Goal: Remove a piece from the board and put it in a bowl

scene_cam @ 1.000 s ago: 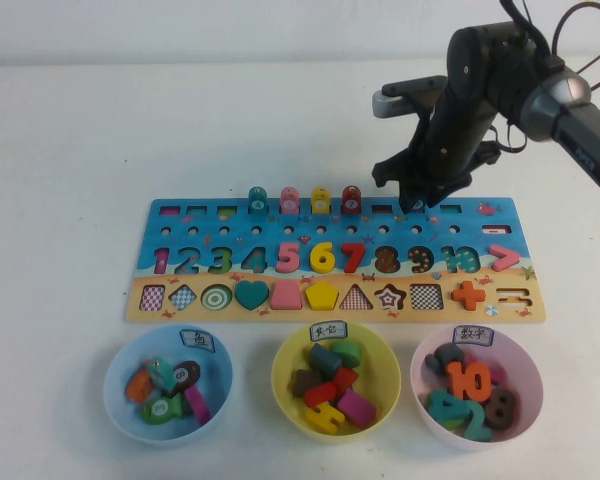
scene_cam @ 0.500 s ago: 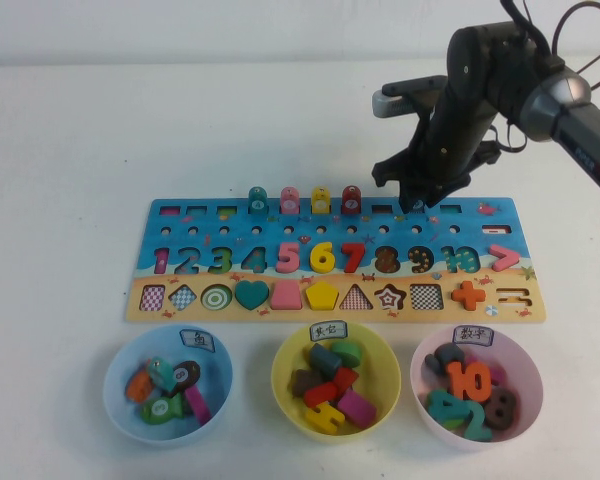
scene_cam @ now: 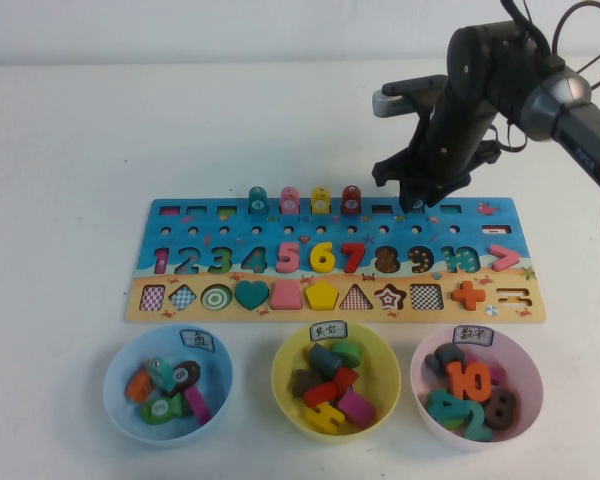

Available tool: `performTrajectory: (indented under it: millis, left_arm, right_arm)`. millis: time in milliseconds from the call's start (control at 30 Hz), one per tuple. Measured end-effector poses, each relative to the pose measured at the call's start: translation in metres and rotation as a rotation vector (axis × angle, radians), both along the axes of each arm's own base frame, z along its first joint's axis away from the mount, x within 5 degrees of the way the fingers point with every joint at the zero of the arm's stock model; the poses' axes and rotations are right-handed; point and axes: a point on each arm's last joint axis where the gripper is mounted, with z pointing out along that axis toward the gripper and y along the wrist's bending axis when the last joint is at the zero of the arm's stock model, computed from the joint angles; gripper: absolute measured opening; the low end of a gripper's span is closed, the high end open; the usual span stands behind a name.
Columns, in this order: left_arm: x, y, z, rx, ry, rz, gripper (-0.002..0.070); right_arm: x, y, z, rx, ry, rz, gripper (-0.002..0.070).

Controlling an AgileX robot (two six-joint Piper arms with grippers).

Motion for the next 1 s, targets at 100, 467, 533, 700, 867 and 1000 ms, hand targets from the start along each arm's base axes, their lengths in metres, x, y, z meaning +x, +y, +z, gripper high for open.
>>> performTrajectory:
  millis: [100,467,533,700,867,1000]
  left_arm:
    - [0.000,0.000,0.000,0.000,0.000,0.000,-0.0004]
    - [0.000,0.000,0.000,0.000,0.000,0.000,-0.0004]
    - [0.000,0.000,0.000,0.000,0.000,0.000,-0.0004]
    - [0.000,0.000,0.000,0.000,0.000,0.000,-0.0004]
    - [0.000,0.000,0.000,0.000,0.000,0.000,-0.0004]
    - [0.000,0.000,0.000,0.000,0.000,0.000,-0.0004]
  right_arm:
    - [0.000,0.000,0.000,0.000,0.000,0.000,0.0222]
    - [0.000,-0.001,0.001,-0.006,-0.006,0.000,0.0222]
    - [0.001,-0.001,0.001,-0.008,-0.007,0.000,0.0222]
    - [0.001,-0.001,0.001,-0.008,-0.007,0.000,0.0222]
    - [0.001,-0.001,0.002,-0.006,-0.011,0.000,0.0221]
    - [0.003,0.000,0.012,0.006,-0.042,-0.002,0.0221]
